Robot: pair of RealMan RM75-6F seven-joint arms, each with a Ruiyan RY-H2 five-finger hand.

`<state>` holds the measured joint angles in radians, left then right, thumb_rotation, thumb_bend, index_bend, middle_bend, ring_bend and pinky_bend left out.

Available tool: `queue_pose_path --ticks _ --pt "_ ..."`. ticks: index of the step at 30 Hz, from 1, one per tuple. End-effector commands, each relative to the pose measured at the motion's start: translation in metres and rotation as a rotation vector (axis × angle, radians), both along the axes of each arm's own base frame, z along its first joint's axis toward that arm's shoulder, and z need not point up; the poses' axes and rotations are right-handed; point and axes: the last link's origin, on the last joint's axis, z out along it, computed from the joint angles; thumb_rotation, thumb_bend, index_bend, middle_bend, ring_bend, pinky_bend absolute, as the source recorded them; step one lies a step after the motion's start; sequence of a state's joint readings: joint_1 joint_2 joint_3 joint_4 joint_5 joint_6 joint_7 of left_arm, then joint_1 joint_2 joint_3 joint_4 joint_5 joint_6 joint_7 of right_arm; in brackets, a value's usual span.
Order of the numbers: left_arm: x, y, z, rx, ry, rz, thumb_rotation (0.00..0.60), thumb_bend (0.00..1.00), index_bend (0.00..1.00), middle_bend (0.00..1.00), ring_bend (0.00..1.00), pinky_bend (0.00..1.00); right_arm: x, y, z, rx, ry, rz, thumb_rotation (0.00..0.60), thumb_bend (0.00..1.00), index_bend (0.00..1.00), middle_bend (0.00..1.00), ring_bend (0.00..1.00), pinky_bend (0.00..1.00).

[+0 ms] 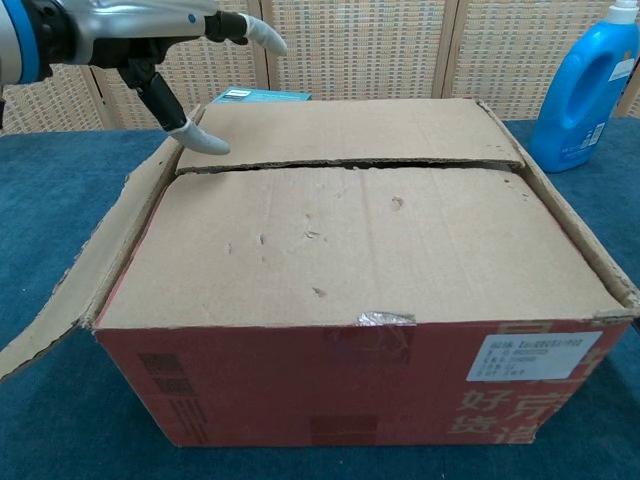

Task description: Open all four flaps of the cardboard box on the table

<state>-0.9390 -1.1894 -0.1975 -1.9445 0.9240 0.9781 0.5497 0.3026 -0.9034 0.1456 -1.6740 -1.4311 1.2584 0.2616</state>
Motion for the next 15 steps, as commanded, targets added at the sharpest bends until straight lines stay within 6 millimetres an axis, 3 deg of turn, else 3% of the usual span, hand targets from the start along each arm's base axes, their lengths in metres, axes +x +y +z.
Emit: queue_pose_path --ticks 1,15 --pt "0.002 0.001 -0.006 0.003 0.000 0.002 0.514 0.12 0.07 0.00 0.00 0.00 -0.001 0.001 0.001 -0.002 -0.001 -0.003 0.600 1.00 0.01 0.01 0.00 0.00" --pt "0.006 0.000 -0.023 0.002 0.009 0.008 0.514 0.10 0.07 0.00 0.00 0.00 -0.006 0.002 0.005 -0.008 -0.007 -0.011 0.600 1.00 0.01 0.01 0.00 0.00"
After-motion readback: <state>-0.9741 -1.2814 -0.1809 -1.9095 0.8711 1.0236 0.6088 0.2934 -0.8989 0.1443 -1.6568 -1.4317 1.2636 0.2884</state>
